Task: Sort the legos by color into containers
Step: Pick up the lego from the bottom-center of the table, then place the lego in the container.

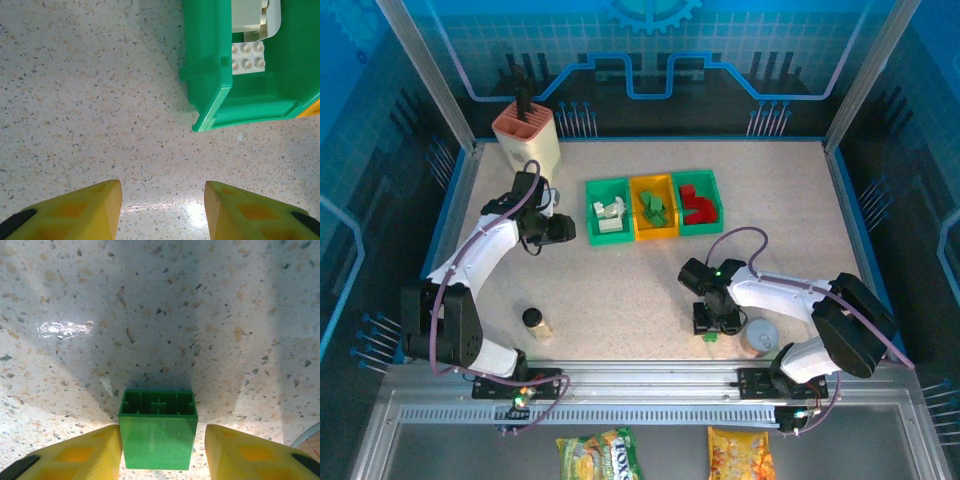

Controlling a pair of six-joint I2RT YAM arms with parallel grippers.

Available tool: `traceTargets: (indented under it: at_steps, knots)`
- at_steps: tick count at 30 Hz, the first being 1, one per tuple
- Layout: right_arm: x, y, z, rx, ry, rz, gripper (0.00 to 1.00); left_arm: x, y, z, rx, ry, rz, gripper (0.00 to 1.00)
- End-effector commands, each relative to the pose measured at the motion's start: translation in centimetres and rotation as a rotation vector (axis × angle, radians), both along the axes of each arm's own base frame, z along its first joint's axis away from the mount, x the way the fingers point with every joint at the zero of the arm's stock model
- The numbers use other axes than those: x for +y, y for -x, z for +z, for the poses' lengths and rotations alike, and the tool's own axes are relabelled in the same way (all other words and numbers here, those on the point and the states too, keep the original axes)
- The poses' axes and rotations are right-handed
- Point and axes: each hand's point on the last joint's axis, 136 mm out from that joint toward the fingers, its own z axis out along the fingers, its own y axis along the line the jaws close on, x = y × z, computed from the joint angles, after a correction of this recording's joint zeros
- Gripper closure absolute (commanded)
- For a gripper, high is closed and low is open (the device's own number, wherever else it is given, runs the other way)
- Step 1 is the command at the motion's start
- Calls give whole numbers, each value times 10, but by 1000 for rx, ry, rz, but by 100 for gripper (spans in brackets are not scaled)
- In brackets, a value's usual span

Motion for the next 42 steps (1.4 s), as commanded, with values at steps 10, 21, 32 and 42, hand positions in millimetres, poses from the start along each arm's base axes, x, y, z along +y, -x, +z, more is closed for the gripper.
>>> traceTargets:
  at_steps: [10,21,32,42]
  knots:
    - [-9,4,-3,3,55,8,61,1,-1,8,-12,9,-5,52]
    - [-4,-13,19,-47,46,38,65,-1,0,10,-17,20,-9,52]
    - [19,-78,56,-144,-11,88,65,0,1,11,-20,15,-8,52]
    - [64,-168,86,-260,-102,132,65,1,1,9,-17,9,-8,52]
